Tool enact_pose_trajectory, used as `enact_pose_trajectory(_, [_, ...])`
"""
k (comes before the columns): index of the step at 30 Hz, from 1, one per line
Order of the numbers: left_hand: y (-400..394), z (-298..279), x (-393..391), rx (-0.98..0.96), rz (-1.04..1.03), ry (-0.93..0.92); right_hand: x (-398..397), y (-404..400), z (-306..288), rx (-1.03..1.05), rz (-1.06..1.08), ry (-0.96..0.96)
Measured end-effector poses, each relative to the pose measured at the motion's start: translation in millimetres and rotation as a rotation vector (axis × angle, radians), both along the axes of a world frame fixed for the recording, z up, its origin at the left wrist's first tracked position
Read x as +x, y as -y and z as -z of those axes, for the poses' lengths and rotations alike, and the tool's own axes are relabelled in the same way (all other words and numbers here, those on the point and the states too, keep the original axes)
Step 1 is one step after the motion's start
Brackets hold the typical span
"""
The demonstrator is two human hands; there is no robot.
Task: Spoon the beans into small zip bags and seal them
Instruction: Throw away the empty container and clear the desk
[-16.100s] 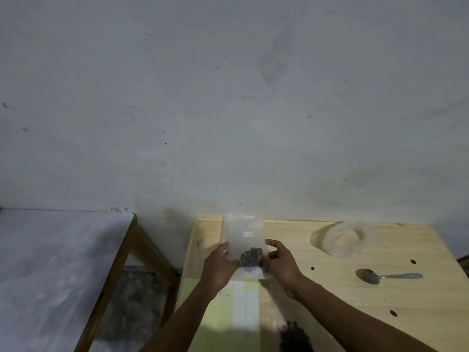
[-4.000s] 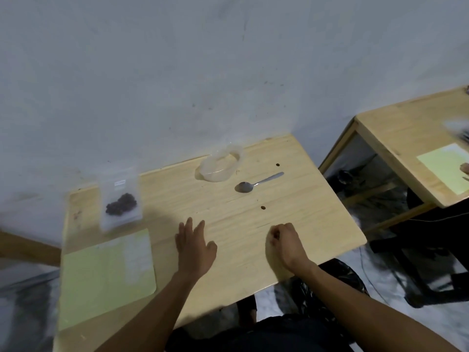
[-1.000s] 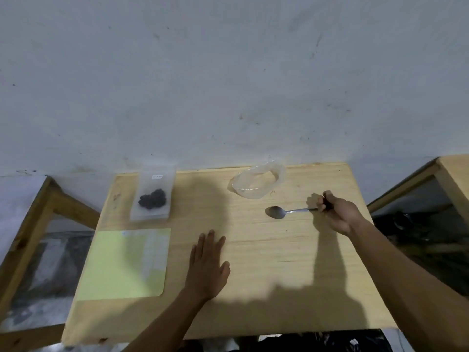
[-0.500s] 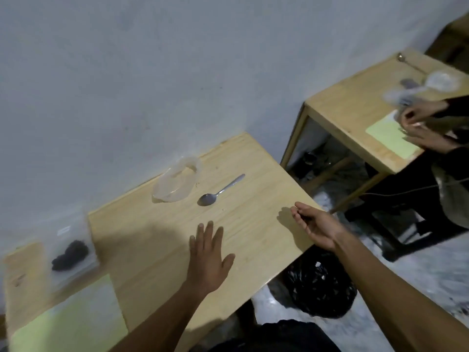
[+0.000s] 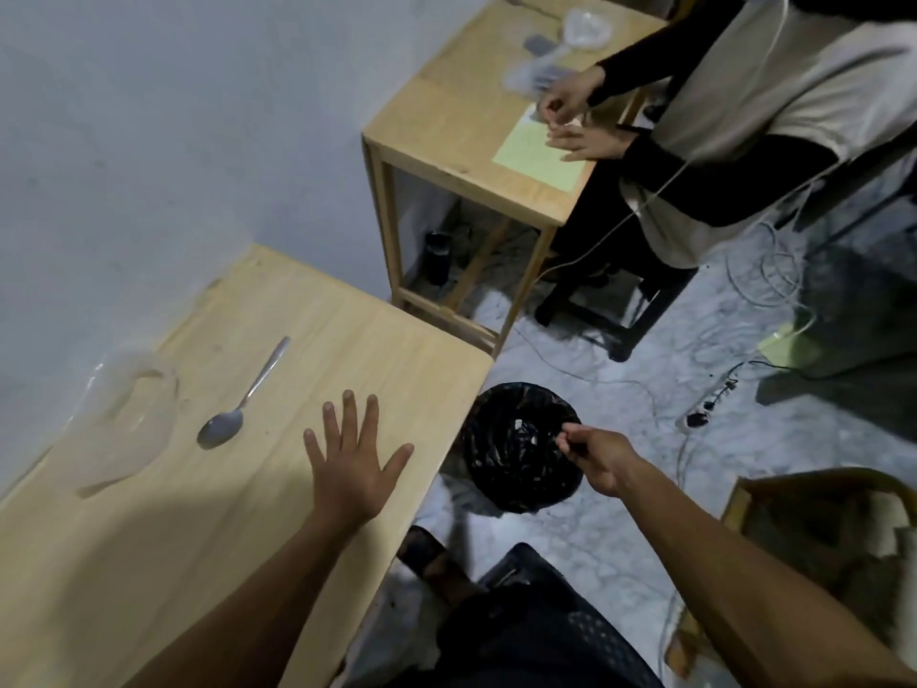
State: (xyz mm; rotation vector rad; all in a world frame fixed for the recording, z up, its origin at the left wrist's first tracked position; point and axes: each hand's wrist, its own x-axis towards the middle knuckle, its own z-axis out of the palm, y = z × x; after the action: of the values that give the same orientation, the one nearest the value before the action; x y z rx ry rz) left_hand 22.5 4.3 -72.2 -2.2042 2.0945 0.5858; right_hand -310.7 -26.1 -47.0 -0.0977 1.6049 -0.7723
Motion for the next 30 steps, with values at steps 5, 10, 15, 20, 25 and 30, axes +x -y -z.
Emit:
enact_pose_trajectory(5, [2,-6,3,0.032,-0.001,0.028,-2,-9,34,0.107,0.041,-0.071])
enact_pose_trajectory(10, [4,-10,7,0.093,0.015,0.006,10,-3,46,0.124,0.098,-0.051])
enact_pose_trajectory(15, [7,-10,7,0.135,0.02,-0.014,18,8,44,0.114,0.173,0.049])
enact_pose_trajectory(20, [7,-11,7,0.142,0.018,-0.033,22,17,39,0.034,0.153,0.197])
enact_pose_trajectory(25, [7,-8,7,0.127,0.02,-0.064,25,22,37,-0.001,0.135,0.188])
enact_pose_trajectory(30, [6,-8,8,0.107,0.015,-0.077,34,25,23,-0.061,-0.001,0.08])
